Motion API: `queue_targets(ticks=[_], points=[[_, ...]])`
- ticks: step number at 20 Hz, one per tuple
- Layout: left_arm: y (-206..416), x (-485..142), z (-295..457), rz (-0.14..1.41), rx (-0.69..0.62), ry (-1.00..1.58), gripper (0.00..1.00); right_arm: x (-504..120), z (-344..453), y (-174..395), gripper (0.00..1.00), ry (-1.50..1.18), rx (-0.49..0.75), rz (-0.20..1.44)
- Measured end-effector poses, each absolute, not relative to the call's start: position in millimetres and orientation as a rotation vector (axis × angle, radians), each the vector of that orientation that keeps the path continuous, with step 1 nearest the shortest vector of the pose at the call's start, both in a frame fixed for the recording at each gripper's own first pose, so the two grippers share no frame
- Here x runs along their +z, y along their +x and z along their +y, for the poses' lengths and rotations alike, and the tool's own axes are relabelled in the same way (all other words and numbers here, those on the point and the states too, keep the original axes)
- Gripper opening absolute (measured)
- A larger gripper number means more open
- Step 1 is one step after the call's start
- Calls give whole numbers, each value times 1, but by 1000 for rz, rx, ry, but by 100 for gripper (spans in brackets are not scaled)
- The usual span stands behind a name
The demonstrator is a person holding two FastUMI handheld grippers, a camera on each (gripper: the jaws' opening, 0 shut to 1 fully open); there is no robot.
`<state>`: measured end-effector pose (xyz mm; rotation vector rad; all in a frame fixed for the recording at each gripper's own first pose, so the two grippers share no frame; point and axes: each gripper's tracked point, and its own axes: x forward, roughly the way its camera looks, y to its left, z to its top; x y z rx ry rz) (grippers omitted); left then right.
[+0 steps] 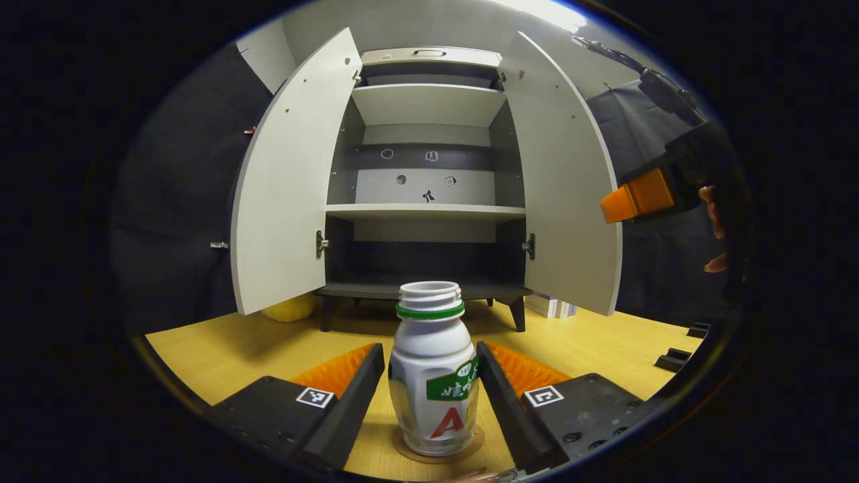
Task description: Grasp the bottle in the cabinet with the left hand and place it on the coaster, then close the right door with the right hand and the left door with the left hand.
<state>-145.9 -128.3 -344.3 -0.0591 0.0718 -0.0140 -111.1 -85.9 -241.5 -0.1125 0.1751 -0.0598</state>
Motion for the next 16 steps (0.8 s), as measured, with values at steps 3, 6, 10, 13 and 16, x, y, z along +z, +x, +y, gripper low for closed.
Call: queue_targets(ticks=[3, 6, 10, 13, 16], points=[[-143, -324, -132, 53, -26, -65, 88, -231, -90, -112, 98, -115, -75, 164], [-141, -293, -128, 33, -22, -90, 88, -212, -99, -113, 98, -107, -95, 152], [-138, -235, -118, -10, -9, -132, 88, -182, -110, -117, 98, -88, -121, 151], [-144, -188, -101, -11, -9, -141, 87, -156, -116, -119, 98, -95, -129, 158], [-153, -145, -69, -13, 12, -146, 87, -128, -135, -117, 98, -65, -183, 180]])
